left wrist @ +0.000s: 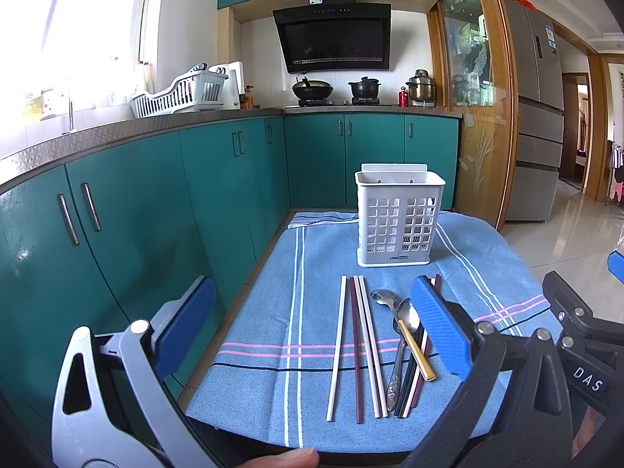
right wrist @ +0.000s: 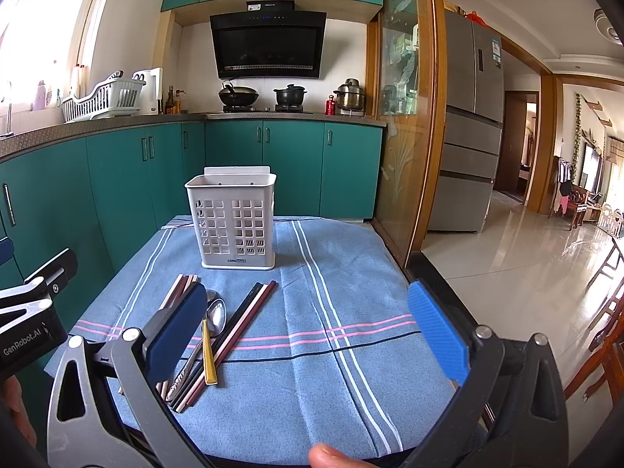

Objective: Organize utensils

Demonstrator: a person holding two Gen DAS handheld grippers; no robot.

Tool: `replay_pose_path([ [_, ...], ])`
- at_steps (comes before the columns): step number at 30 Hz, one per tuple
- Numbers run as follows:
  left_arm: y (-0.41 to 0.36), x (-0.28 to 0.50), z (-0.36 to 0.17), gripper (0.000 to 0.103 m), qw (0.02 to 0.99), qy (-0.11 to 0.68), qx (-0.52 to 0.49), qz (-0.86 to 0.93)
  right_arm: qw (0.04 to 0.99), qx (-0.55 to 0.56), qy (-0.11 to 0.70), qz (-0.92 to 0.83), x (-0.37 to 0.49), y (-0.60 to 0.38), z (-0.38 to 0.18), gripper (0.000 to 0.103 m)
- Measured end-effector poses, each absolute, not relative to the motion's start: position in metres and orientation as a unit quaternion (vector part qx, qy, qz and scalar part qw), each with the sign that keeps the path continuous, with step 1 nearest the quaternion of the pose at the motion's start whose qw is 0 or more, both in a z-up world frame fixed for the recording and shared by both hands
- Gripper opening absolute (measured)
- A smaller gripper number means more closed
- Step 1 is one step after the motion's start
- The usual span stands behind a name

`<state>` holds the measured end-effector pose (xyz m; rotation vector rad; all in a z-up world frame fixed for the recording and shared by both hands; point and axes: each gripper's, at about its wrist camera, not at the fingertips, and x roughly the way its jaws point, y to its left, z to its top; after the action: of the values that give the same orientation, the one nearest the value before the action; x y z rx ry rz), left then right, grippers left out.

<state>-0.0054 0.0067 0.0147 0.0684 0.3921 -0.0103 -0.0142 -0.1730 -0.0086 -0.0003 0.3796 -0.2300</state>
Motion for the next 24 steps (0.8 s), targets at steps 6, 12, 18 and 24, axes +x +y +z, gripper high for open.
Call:
replay_pose_path([
  [6,0.0067,-0.0054,0.0143,0.099,0.980,0.194,0.034,-0.005,0.975,0.000,0.189,-0.113,-0.0154,-0.1728,-0.0084,0.100],
  [12,0.0071,-0.0053,0.0149,0.099,0.980,0.195,0.034,-0.005,0.975,0.000,0.189,-0.113,-0.0151,-0.1724,-0.0089,0.100],
  [18,0.0069,-0.0055,0.0143,0.099,0.980,0.194,0.033,-0.005,0.976,0.000,0.189,-0.112,-0.0153,-0.1720,-0.0096,0.100],
  [24,0.0071,-0.0054,0.0143,0.099,0.980,0.194,0.033,-0.005,0.975,0.000,0.190,-0.112,-0.0156,-0.1721,-0.0097,0.100],
])
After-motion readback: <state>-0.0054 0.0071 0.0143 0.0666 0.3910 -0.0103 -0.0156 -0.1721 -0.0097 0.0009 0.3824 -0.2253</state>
